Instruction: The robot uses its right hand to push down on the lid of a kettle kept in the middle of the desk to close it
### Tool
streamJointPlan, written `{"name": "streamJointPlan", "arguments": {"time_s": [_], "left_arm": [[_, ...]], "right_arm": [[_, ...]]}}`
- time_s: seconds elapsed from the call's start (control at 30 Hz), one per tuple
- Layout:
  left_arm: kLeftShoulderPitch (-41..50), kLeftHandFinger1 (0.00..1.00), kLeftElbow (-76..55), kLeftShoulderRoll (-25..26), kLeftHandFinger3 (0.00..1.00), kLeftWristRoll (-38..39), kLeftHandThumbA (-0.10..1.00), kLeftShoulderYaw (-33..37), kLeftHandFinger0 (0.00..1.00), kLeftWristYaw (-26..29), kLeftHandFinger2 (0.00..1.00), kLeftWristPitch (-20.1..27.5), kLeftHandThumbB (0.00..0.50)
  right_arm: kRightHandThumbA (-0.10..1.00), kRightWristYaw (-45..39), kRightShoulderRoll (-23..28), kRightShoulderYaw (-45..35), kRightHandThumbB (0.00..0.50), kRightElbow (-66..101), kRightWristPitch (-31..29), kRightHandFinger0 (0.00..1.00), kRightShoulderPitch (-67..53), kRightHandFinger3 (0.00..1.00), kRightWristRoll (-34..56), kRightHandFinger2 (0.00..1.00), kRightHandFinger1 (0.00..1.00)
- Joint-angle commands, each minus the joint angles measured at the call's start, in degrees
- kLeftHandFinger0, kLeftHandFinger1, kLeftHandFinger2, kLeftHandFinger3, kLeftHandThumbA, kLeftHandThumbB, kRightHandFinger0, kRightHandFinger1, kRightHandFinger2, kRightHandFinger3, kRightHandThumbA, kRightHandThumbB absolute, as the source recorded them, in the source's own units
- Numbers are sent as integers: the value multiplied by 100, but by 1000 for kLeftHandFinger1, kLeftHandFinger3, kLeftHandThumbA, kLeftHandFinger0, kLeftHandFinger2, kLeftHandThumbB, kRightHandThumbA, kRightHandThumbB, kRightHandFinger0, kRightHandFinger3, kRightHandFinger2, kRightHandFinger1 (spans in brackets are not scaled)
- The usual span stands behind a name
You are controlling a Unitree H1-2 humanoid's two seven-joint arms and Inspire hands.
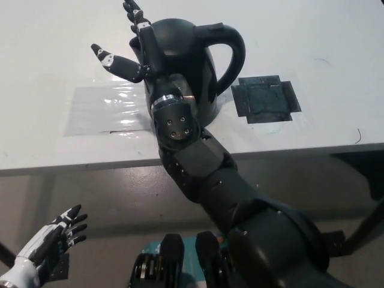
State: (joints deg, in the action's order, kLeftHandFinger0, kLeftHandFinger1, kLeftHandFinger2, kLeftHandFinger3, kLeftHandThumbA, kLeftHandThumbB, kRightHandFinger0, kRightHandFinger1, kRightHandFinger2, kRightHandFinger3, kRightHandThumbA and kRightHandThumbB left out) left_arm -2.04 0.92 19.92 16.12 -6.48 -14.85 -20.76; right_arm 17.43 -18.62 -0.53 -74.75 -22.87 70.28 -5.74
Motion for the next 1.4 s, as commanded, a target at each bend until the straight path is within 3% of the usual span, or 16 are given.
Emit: {"name": "streamJointPlan", "arguments": {"time_s": [0.0, 0.17, 0.23, 0.3, 0.33, 0.4, 0.47, 0.53, 0.67, 0.8, 0.93, 1.07, 1.17, 1.27, 1.37], "left_arm": [[19, 1000, -124, 81, 1000, 50, 783, -63, 1000, -115, 1000, 143, 83], [29, 1000, -113, 89, 1000, 31, 793, -71, 1000, -104, 1000, 155, 70], [123, 1000, -170, 76, 1000, 25, 799, -98, 1000, -74, 1000, 160, 65], [129, 1000, -145, 61, 1000, 23, 802, -101, 1000, -80, 1000, 192, 65], [124, 1000, -138, 46, 1000, 56, 800, -118, 1000, -83, 1000, 175, 69], [122, 1000, -137, 41, 1000, 66, 797, -125, 1000, -88, 1000, 172, 67], [130, 1000, -180, 35, 1000, 66, 799, -135, 1000, -64, 1000, 112, 67], [59, 1000, -178, 63, 1000, 99, 797, -185, 1000, -48, 1000, 71, 77], [120, 1000, -147, 131, 1000, 70, 829, -129, 1000, -164, 1000, 164, 88], [174, 1000, -172, 144, 1000, 44, 822, -159, 1000, -119, 1000, 140, 98], [149, 1000, -181, 119, 1000, 55, 823, -164, 1000, -100, 1000, 127, 89], [149, 1000, -165, 174, 1000, 42, 847, -166, 1000, -142, 1000, 190, 88], [123, 1000, -186, 161, 1000, 91, 820, -235, 1000, -83, 1000, 88, 93], [112, 1000, -199, 182, 1000, 84, 816, -258, 1000, -61, 1000, 69, 86], [115, 1000, -179, 191, 1000, 72, 827, -277, 1000, -38, 1000, 63, 90]], "right_arm": [[775, -101, 186, -114, 106, -424, 415, 1000, -448, 1000, 212, 1000, 1000], [742, -216, 298, -180, 107, -173, 186, 1000, -173, 1000, 286, 1000, 1000], [833, -231, 312, -157, 142, 68, 290, 1000, -21, 1000, 241, 1000, 1000], [817, -308, 331, -159, 99, 337, 318, 1000, 43, 1000, 242, 1000, 1000], [760, -444, 397, -110, 33, 1174, 423, 1000, 126, 1000, 201, 1000, 1000], [734, -484, 393, -113, 21, 1414, 524, 1000, 71, 1000, 200, 1000, 1000], [761, -667, 422, 34, 6, 3229, 1317, 1000, -278, 1000, 67, 1000, 1000], [733, -735, 433, 49, 5, 3730, 1562, 1000, -265, 1000, 91, 1000, 1000], [746, -1160, 859, 187, 30, 5914, 2738, 1000, -600, 1000, -28, 1000, 1000], [806, -1556, 1431, 177, 37, 7096, 3379, 1000, -657, 1000, 111, 1000, 1000], [817, -1626, 1669, 134, 59, 7593, 3673, 1000, -718, 1000, 274, 1000, 1000], [798, -1798, 2109, 50, 1, 8737, 4173, 1000, -1218, 1000, 663, 1000, 1000], [758, -1847, 2491, -45, 9, 9640, 4430, 1000, -1889, 1000, 799, 1000, 1000], [762, -1800, 2744, -190, 42, 10134, 4596, 1000, -2500, 1000, 989, 1000, 1000], [765, -1859, 3056, -318, 23, 10436, 4419, 1000, -3224, 1000, 1229, 1000, 1000]]}}
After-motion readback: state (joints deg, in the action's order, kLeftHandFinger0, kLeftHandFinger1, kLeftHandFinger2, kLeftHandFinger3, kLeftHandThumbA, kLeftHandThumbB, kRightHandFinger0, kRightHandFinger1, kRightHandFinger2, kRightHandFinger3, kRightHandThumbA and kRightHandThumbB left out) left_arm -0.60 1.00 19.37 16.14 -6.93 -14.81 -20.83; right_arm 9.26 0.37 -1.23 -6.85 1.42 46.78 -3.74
